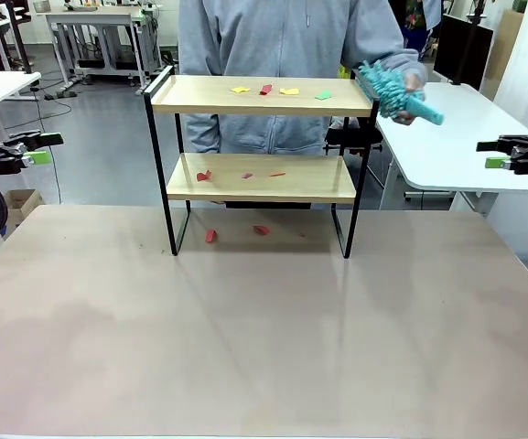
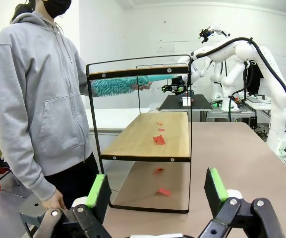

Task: Clean the shelf.
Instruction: Pick up the Duster handed by the human.

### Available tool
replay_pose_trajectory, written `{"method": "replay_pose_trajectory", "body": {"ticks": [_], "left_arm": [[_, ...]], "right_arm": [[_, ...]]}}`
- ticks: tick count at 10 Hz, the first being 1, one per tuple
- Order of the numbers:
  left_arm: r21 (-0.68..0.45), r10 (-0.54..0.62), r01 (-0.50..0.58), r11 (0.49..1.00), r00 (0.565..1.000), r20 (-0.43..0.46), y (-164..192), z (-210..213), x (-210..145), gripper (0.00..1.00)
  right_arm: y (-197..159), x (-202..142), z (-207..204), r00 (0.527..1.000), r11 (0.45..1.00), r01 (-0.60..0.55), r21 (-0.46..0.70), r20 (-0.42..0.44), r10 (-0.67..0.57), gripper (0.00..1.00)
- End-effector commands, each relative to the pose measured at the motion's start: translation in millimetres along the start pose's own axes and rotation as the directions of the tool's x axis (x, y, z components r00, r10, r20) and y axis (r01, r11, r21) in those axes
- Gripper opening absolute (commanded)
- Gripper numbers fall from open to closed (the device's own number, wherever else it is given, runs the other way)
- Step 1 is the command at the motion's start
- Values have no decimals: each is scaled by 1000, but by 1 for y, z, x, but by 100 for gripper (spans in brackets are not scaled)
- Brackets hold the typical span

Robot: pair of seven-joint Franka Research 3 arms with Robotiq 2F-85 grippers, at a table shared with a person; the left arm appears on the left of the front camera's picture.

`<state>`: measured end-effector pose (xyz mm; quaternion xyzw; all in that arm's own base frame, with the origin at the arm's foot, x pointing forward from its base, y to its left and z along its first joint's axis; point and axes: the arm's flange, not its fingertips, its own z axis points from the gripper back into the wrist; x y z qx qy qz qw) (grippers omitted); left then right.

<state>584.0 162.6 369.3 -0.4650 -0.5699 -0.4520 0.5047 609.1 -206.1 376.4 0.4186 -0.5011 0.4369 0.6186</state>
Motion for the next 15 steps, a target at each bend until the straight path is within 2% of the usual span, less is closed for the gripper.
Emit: {"method": "replay_pose_trajectory", "body": {"ticks": [1, 12, 13, 14, 15], "left_arm": [[4, -16, 16, 1000, 1000, -4, 0, 0, 2, 100], [4, -16, 16, 1000, 1000, -4, 0, 0, 2, 100], [4, -16, 16, 1000, 1000, -4, 0, 0, 2, 100], [4, -16, 16, 1000, 1000, -4, 0, 0, 2, 100], [4, -16, 16, 1000, 1000, -4, 0, 0, 2, 100]], "right_arm": [[1, 1, -1, 1000, 1000, -12, 1, 3, 12, 100], [0, 0, 0, 1000, 1000, 0, 0, 0, 0, 100], [12, 25, 16, 998, 996, -3, -85, -69, -3, 100], [23, 49, 27, 982, 974, -5, -227, -184, -38, 100], [38, 78, 31, 978, 974, 51, -220, -186, -93, 100]]}}
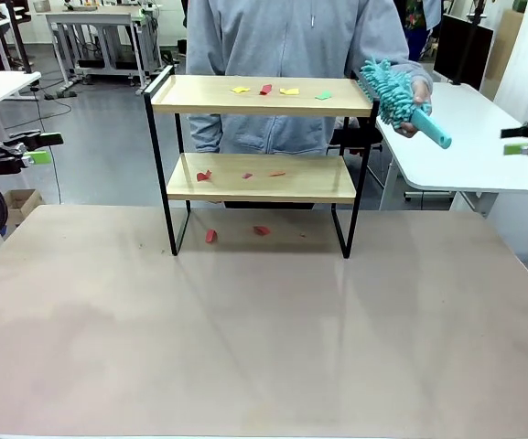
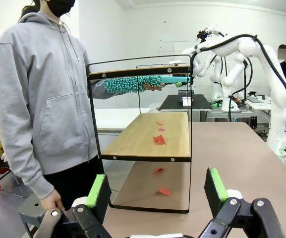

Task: Clean the shelf.
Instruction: Pick up the Duster handed by the human.

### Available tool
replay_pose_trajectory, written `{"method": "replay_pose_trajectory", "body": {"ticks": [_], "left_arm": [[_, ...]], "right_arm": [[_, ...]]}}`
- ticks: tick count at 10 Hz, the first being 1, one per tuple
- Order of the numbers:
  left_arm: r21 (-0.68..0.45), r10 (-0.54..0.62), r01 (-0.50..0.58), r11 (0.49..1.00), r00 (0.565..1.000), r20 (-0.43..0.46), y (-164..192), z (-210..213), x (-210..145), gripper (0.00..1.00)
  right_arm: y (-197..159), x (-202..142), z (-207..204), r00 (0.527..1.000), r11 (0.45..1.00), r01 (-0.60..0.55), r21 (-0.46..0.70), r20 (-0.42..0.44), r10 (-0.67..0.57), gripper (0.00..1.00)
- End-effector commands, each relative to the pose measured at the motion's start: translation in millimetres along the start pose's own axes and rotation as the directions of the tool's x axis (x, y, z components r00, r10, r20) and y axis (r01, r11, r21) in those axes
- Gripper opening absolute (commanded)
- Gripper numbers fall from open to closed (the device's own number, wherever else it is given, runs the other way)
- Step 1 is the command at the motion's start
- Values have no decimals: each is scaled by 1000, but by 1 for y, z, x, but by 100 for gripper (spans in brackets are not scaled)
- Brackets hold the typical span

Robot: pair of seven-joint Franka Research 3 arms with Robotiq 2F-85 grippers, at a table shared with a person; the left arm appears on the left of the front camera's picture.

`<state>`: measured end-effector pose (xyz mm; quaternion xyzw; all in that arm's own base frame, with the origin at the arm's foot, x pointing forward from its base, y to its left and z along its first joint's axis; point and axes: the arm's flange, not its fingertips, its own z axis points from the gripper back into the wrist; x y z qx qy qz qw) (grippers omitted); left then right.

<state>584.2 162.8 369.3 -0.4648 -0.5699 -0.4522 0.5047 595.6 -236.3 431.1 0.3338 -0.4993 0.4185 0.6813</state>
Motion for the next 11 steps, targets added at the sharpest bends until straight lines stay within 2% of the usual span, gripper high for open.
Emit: {"method": "replay_pose_trajectory", "body": {"ticks": [1, 2, 3, 4, 5, 7, 9, 10, 11], "left_arm": [[4, -15, 15, 1000, 1000, -3, 0, 0, 2, 100], [4, -15, 15, 1000, 1000, -3, 0, 0, 2, 100], [4, -15, 15, 1000, 1000, -3, 0, 0, 2, 100], [4, -15, 15, 1000, 1000, -3, 0, 0, 2, 100], [4, -15, 15, 1000, 1000, -3, 0, 0, 2, 100], [4, -15, 15, 1000, 1000, -3, 0, 0, 2, 100], [4, -15, 15, 1000, 1000, -3, 0, 0, 2, 100], [4, -15, 15, 1000, 1000, -3, 0, 0, 2, 100], [4, -15, 15, 1000, 1000, -3, 0, 0, 2, 100]], "right_arm": [[42, 61, 6, 990, 991, 82, -110, -103, -94, 100], [59, 95, 6, 977, 976, 132, -171, -146, -157, 100], [71, 121, 1, 970, 946, 143, -291, -151, -193, 100], [86, 141, -5, 959, 939, 150, -309, -187, -214, 100], [106, 163, -16, 914, 900, 239, -365, -230, -336, 100], [144, 215, -44, 884, 867, 204, -454, -294, -363, 100], [172, 239, -72, 868, 887, 127, -445, -383, -316, 100], [176, 247, -86, 856, 868, 94, -488, -405, -320, 100], [174, 245, -86, 876, 859, 66, -508, -383, -294, 100]]}}
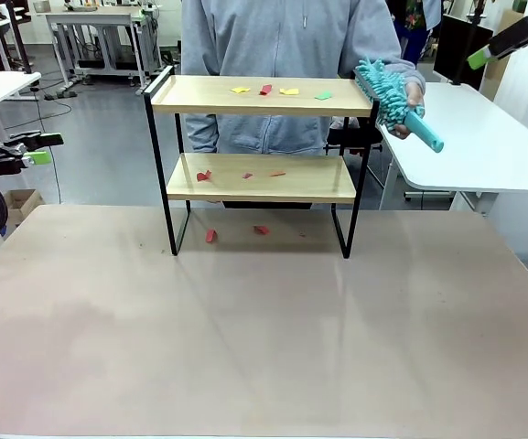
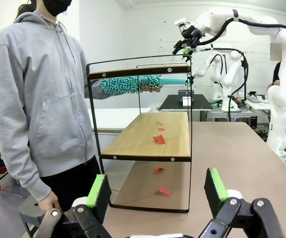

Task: Clean the shelf.
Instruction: Pick up the Duster handed by the human.

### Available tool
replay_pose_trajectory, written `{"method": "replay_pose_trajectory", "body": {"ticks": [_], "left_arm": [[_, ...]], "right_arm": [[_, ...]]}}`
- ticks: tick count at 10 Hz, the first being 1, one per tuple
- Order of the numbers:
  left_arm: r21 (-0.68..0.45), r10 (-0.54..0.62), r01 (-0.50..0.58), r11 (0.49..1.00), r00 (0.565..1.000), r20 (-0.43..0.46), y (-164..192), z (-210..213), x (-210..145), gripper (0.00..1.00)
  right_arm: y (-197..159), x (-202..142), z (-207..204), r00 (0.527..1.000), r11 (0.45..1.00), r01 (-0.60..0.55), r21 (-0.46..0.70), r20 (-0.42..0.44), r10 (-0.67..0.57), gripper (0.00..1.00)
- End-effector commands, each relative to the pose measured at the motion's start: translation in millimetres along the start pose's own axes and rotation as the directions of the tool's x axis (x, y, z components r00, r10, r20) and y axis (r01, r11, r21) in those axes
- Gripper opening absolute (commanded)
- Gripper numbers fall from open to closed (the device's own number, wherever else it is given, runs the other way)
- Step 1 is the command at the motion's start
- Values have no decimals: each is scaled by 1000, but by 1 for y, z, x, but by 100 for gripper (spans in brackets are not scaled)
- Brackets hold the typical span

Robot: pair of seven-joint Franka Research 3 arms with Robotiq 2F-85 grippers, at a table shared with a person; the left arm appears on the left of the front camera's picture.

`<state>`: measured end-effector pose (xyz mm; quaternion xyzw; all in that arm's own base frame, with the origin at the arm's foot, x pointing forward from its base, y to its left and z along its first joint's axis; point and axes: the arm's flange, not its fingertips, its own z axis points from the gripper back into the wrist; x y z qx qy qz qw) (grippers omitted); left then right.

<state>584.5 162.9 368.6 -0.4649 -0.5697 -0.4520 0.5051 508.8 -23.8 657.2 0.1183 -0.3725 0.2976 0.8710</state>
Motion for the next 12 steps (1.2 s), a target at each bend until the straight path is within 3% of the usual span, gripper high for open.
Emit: {"method": "replay_pose_trajectory", "body": {"ticks": [1, 6, 8, 12], "left_arm": [[4, -16, 16, 1000, 1000, -3, 0, -1, 3, 100], [4, -16, 16, 1000, 1000, -3, 0, -1, 3, 100], [4, -16, 16, 1000, 1000, -3, 0, -1, 3, 100], [4, -16, 16, 1000, 1000, -3, 0, -1, 3, 100]], "right_arm": [[-8, -7, 3, 1000, 999, 19, 27, 8, -19, 100], [-10, -8, 3, 1000, 1000, 22, 12, 2, -22, 100], [39, 5, -41, 987, 976, 155, -154, -29, -161, 100], [79, -1, -88, 951, 930, 298, -218, -19, -309, 100]]}}
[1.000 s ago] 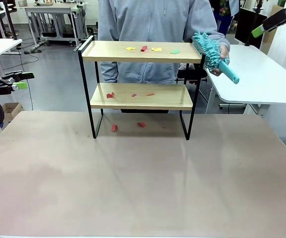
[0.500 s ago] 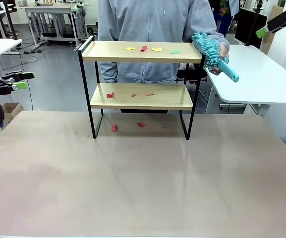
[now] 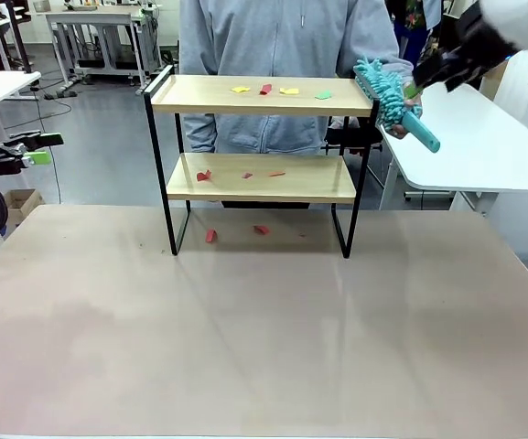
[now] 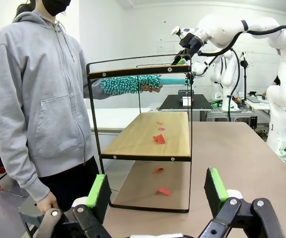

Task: Clean the shelf.
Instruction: Pick up the Duster handed by the human.

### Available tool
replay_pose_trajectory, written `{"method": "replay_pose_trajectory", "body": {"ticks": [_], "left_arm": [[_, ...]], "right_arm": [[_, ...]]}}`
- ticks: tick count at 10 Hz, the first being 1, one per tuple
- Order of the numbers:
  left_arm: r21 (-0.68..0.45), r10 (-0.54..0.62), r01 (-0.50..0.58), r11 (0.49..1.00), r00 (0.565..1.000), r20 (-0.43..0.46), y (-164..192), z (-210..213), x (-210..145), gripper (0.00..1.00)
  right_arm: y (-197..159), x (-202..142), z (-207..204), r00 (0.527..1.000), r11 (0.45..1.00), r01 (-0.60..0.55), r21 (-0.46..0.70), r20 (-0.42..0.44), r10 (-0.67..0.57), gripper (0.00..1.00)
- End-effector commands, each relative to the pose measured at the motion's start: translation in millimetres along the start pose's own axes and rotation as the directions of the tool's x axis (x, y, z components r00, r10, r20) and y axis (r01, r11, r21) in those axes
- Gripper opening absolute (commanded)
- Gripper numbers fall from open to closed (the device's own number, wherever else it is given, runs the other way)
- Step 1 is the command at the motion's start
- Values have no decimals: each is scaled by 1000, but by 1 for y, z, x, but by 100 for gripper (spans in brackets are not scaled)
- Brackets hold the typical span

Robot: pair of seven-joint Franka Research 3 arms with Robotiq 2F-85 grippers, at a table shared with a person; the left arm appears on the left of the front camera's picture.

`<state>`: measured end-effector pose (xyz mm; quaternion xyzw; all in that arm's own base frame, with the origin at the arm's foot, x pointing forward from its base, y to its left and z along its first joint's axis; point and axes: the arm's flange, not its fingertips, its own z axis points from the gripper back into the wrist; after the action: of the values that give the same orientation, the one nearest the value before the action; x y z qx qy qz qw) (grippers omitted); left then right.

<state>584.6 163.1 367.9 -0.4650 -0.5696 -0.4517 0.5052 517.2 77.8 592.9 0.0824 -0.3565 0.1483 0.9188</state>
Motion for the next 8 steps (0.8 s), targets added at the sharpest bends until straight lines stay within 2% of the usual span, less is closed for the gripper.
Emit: {"method": "replay_pose_trajectory", "body": {"ticks": [1, 8], "left_arm": [[3, -16, 16, 1000, 1000, -3, 0, -1, 3, 100], [3, -16, 16, 1000, 1000, -3, 0, -1, 3, 100]], "right_arm": [[1, -11, 1, 998, 997, 56, -46, -23, -57, 100], [1, -23, -34, 987, 994, 85, -68, -130, -94, 100]]}}
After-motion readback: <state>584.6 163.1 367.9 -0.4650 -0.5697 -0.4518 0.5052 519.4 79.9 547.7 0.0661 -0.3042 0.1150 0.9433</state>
